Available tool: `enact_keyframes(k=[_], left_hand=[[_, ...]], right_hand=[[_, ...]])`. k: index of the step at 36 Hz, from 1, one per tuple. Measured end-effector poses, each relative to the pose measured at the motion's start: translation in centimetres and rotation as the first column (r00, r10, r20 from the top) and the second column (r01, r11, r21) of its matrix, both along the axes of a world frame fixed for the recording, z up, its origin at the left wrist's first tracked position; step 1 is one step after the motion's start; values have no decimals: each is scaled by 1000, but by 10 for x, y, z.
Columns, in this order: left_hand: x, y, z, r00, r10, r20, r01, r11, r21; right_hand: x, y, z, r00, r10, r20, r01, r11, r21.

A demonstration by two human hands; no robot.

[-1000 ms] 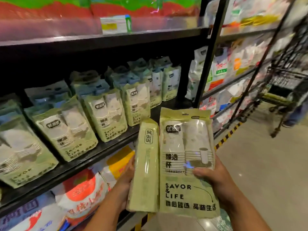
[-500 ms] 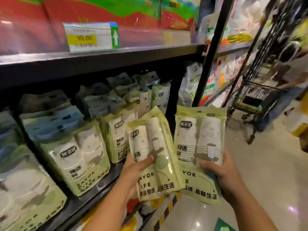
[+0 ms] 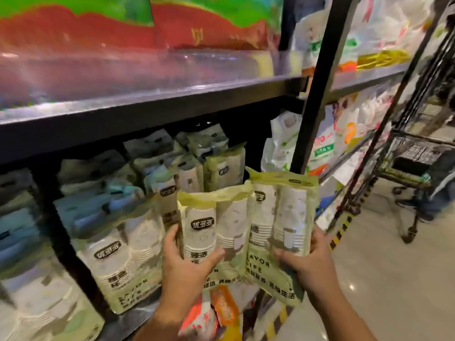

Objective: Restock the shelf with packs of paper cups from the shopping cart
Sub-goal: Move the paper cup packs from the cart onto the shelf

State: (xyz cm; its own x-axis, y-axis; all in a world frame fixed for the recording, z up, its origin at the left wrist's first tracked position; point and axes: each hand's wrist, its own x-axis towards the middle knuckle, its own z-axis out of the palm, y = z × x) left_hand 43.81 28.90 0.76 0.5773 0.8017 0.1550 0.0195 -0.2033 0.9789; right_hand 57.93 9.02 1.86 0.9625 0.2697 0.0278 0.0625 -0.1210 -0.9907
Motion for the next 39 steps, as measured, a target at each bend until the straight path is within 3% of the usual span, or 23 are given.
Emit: enact_keyframes(k=[10,17,19,26,31,35,39], left_hand=[[63,-1,-34,938,345,-24,-345,938,30],[75,-14,-36,895,446,4,-442,889,-116],[75,-15,-36,887,461,-12,-460,882,-106],[77,-11,-46,870,491,-54,-492,871,-2],[88,-6,-55,843,530,-89,-530,848,25],[93,-2,-57,816,569,-98,-562,822,93],[97,3,-56,813,577,-79,-575,817,50]], right_hand=[[110,66,-11,960,271,66,-267,961,-68],[135,94,-42,931,361,-54,-362,932,-13],[135,103,-49,924,381,-42,-383,921,-65],[151,123,-54,923,381,55,-359,902,-239],[172,134,-61,935,353,24,-339,915,-219],[177,140,-58,941,315,120,-281,930,-237],[183,147,-75,957,287,40,-276,946,-168]])
